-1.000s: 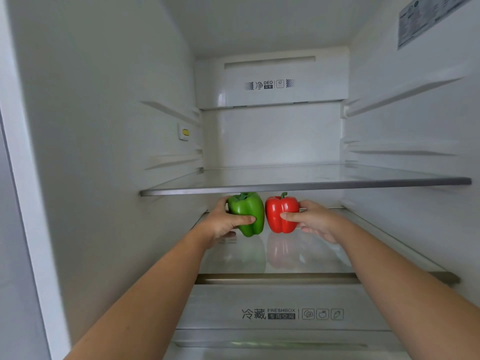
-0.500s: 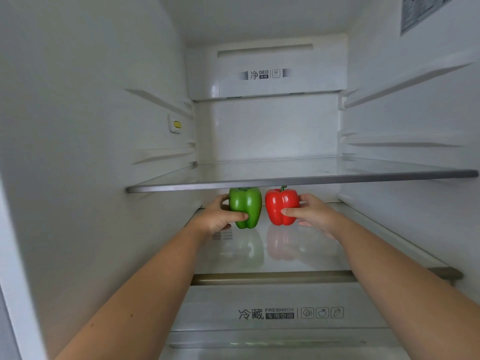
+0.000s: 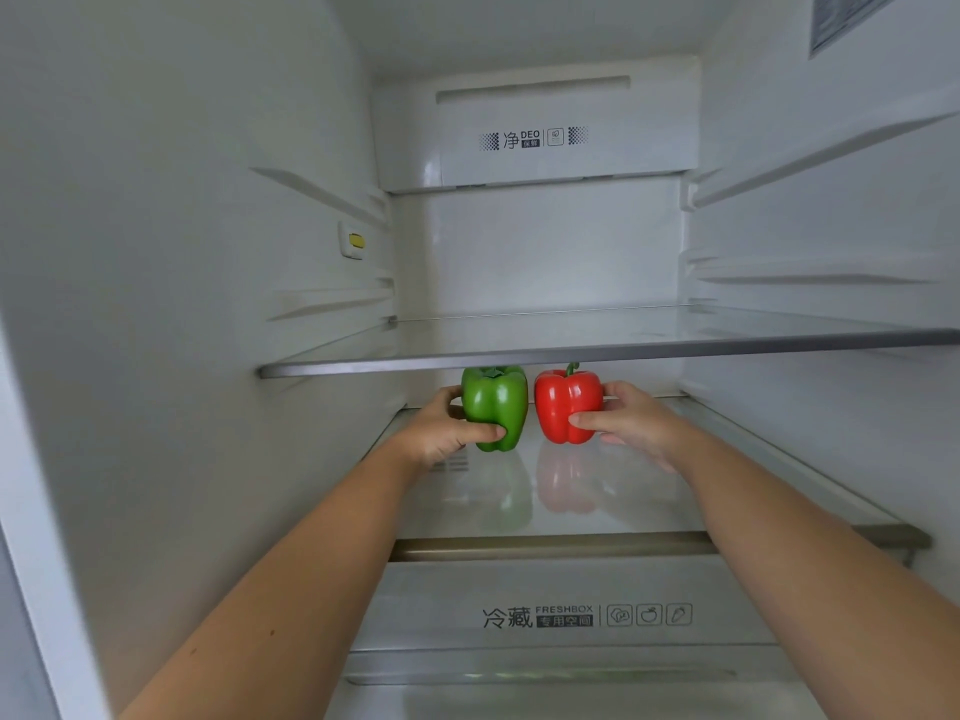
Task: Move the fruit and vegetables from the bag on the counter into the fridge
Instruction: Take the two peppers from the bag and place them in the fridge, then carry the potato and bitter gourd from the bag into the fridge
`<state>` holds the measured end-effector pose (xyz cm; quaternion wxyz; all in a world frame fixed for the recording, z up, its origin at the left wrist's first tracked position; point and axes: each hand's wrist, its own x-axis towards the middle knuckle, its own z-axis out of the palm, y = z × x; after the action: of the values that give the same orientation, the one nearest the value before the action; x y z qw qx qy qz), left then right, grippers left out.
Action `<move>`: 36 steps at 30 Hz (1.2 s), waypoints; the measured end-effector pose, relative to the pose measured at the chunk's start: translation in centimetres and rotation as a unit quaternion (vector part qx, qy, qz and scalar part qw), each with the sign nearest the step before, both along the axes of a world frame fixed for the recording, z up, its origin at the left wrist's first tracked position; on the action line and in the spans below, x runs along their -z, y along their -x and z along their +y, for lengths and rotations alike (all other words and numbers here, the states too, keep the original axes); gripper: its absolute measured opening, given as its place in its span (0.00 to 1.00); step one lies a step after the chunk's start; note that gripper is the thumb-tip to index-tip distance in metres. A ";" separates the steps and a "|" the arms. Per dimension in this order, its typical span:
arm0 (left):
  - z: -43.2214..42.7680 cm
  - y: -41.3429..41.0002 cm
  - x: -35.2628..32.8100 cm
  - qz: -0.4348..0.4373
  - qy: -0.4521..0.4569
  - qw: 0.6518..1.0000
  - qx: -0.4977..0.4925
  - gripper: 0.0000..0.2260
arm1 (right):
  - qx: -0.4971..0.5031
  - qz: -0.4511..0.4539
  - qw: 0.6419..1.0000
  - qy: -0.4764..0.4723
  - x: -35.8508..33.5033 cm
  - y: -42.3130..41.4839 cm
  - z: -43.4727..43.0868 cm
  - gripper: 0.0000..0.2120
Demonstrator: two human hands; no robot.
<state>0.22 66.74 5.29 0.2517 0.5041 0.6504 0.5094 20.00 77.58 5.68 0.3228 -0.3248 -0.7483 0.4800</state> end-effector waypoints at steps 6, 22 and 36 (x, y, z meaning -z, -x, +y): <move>-0.2 0.1 0.1 -0.001 -0.003 1.000 -0.011 0.34 | 0.006 0.007 1.000 -0.002 0.2 -0.2 0.4 0.31; -8.7 -5.3 0.6 0.084 -0.042 0.987 -0.131 0.33 | 0.113 -0.041 0.988 -0.096 0.8 -3.6 -9.0 0.31; -23.0 -12.6 7.2 0.409 -0.197 0.867 -0.205 0.17 | 0.100 -0.020 0.911 -0.399 7.5 -4.9 -24.5 0.18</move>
<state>12.82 43.78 -1.93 -0.2516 0.5614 0.6701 0.4152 24.91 53.08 -1.87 0.4567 -0.2519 -0.8474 0.0994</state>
